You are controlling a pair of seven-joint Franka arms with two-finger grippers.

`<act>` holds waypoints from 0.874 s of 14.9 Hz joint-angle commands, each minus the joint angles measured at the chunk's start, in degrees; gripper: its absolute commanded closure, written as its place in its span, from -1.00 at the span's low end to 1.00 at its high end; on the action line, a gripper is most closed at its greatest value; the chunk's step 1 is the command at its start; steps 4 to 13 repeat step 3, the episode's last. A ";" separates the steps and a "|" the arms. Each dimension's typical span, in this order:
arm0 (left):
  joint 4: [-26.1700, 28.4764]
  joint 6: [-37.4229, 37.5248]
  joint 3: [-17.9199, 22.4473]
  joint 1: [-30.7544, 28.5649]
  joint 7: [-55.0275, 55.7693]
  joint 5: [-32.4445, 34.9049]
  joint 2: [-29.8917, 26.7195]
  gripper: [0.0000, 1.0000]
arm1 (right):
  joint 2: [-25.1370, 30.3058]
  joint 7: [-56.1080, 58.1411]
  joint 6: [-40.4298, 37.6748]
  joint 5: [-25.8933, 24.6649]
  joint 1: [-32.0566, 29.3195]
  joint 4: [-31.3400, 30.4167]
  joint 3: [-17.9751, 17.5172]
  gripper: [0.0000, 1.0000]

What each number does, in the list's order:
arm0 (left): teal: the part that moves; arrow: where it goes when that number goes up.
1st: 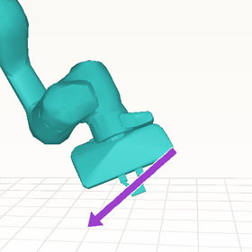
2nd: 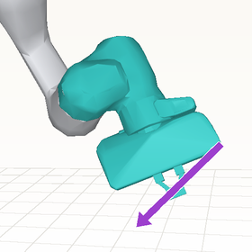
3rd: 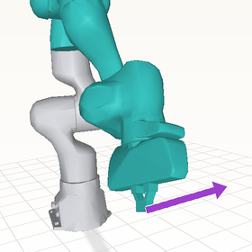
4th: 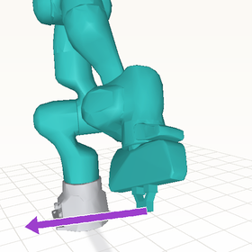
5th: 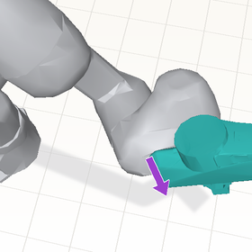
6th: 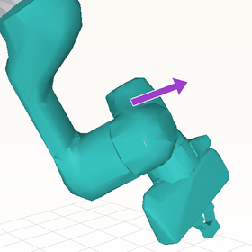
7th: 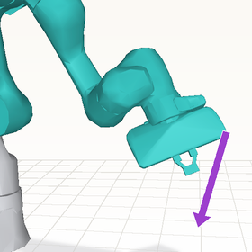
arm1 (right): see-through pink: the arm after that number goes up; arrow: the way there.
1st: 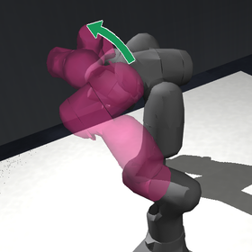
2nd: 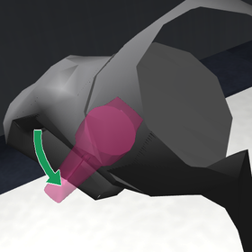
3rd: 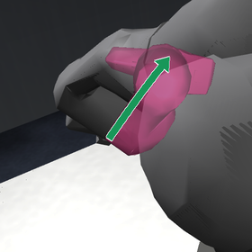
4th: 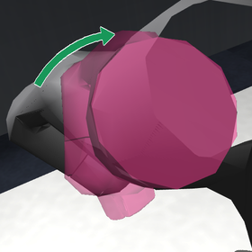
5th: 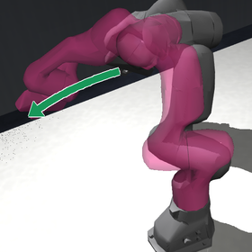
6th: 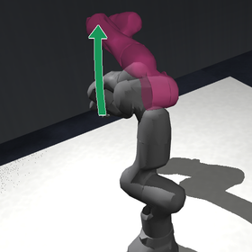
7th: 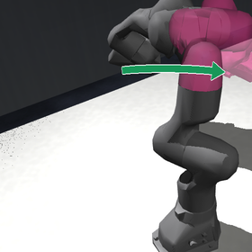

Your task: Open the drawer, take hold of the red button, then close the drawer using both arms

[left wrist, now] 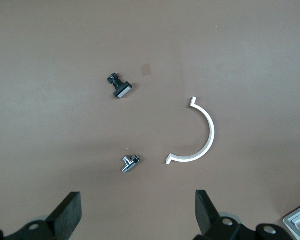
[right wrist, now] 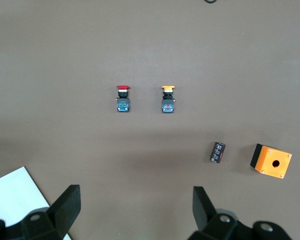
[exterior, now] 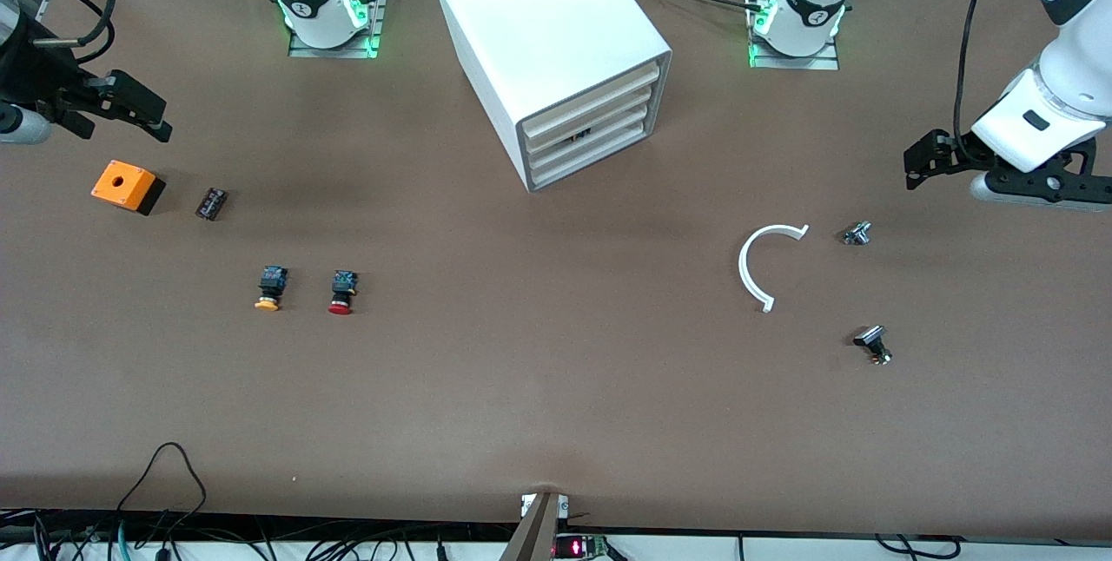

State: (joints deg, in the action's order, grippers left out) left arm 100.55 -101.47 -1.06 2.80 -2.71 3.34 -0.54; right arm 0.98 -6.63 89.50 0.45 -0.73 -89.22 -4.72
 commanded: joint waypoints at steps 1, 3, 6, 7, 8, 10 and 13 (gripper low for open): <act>0.18 0.49 -0.88 -0.16 -0.72 -0.17 -1.22 -1.00 | -0.28 -0.05 -0.29 -0.19 -0.67 0.97 -0.47 -0.99; -0.79 1.10 -0.88 -0.16 -0.98 -0.09 -1.30 -1.00 | -0.28 0.48 -0.37 -0.19 -0.67 1.15 -0.47 -0.99; -0.79 1.10 -0.88 -0.16 -0.98 -0.09 -1.30 -1.00 | -0.28 0.48 -0.37 -0.19 -0.67 1.15 -0.47 -0.99; -0.79 1.10 -0.88 -0.16 -0.98 -0.09 -1.30 -1.00 | -0.28 0.48 -0.37 -0.19 -0.67 1.15 -0.47 -0.99; -0.79 1.10 -0.88 -0.16 -0.98 -0.09 -1.30 -1.00 | -0.28 0.48 -0.37 -0.19 -0.67 1.15 -0.47 -0.99; -0.79 1.10 -0.88 -0.16 -0.98 -0.09 -1.30 -1.00 | -0.28 0.48 -0.37 -0.19 -0.67 1.15 -0.47 -0.99; -0.79 1.10 -0.88 -0.16 -0.98 -0.09 -1.30 -1.00 | -0.28 0.48 -0.37 -0.19 -0.67 1.15 -0.47 -0.99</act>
